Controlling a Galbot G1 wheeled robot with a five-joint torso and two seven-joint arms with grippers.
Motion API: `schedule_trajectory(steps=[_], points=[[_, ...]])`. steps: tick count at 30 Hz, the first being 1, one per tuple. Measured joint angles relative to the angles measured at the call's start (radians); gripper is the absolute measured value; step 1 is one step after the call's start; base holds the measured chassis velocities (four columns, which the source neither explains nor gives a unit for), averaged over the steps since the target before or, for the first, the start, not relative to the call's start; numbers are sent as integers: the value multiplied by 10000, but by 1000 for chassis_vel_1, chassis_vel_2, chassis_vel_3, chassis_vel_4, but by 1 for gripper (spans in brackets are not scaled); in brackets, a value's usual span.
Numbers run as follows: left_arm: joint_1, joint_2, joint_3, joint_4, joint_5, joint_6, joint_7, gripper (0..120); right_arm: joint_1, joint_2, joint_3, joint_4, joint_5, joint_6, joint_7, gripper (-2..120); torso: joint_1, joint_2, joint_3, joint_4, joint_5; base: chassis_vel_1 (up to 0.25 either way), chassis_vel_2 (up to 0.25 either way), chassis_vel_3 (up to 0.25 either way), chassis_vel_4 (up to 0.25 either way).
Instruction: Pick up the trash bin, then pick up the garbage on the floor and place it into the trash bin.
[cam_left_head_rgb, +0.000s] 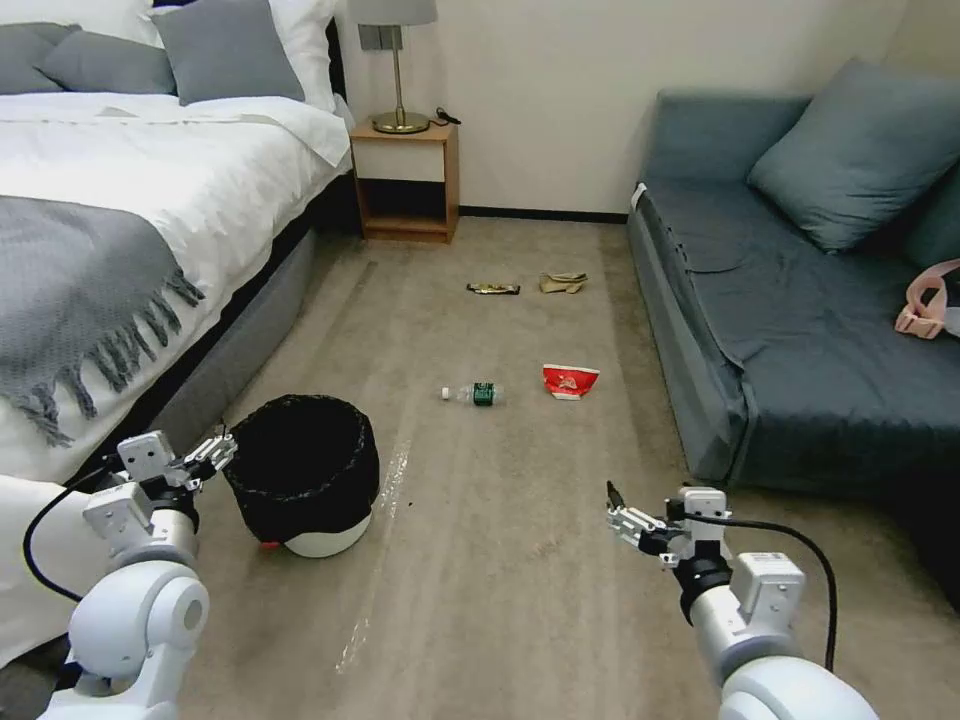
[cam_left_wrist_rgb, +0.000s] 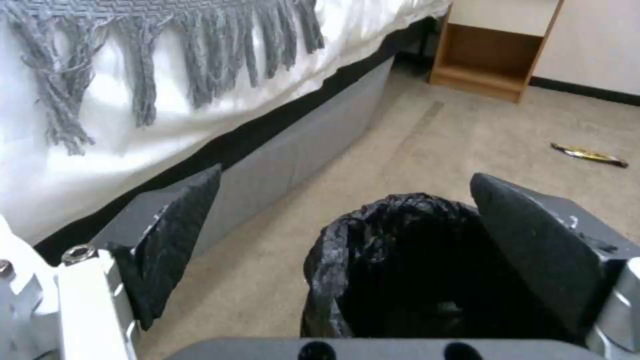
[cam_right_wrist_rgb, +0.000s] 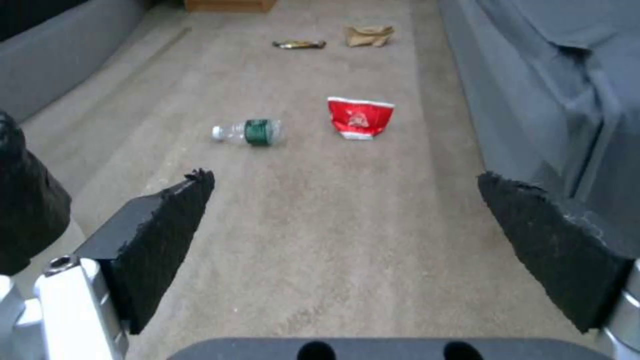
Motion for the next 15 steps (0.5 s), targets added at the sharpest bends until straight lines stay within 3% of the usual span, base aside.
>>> schedule_trajectory(steps=[10,15], points=[[25,40,-37,-111,-49,12,-53,100,118,146,-376,-382,-288,145,-3,100,0,0,0,0,0,0,0,0,0],[-273,120,-38,0,-544,290,-296,100,246,209,-426,-529,-438,159,-3,100,0,0,0,0,0,0,0,0,0]])
